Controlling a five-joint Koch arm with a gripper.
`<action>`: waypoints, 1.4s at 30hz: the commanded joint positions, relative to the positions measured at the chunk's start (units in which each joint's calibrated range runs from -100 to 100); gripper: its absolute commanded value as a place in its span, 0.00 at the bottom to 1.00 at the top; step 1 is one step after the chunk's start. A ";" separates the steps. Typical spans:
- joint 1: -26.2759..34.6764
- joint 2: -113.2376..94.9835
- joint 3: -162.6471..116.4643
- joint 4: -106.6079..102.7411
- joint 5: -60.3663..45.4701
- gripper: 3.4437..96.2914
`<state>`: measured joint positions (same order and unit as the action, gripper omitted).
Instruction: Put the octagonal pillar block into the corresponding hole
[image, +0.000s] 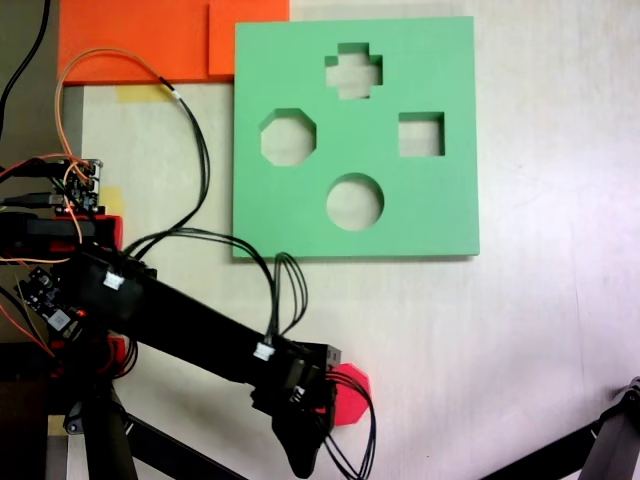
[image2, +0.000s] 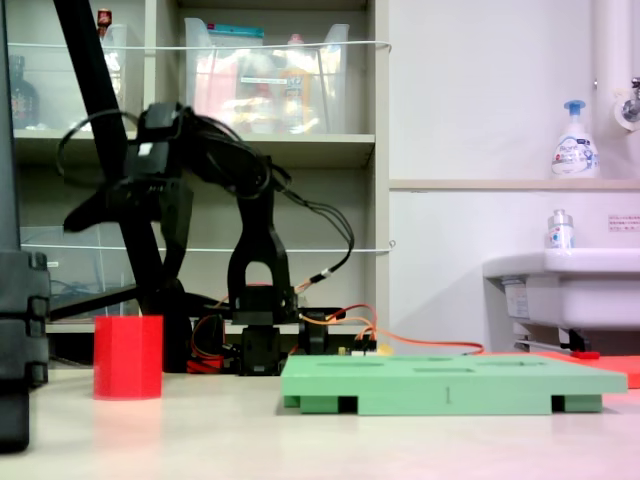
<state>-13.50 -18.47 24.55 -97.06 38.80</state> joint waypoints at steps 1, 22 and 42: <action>1.12 5.90 4.67 -2.94 -0.34 0.97; 2.49 25.73 6.96 -2.94 -4.00 0.89; 1.17 22.52 -1.91 -2.94 -4.25 0.24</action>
<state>-11.99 5.20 23.66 -97.55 34.99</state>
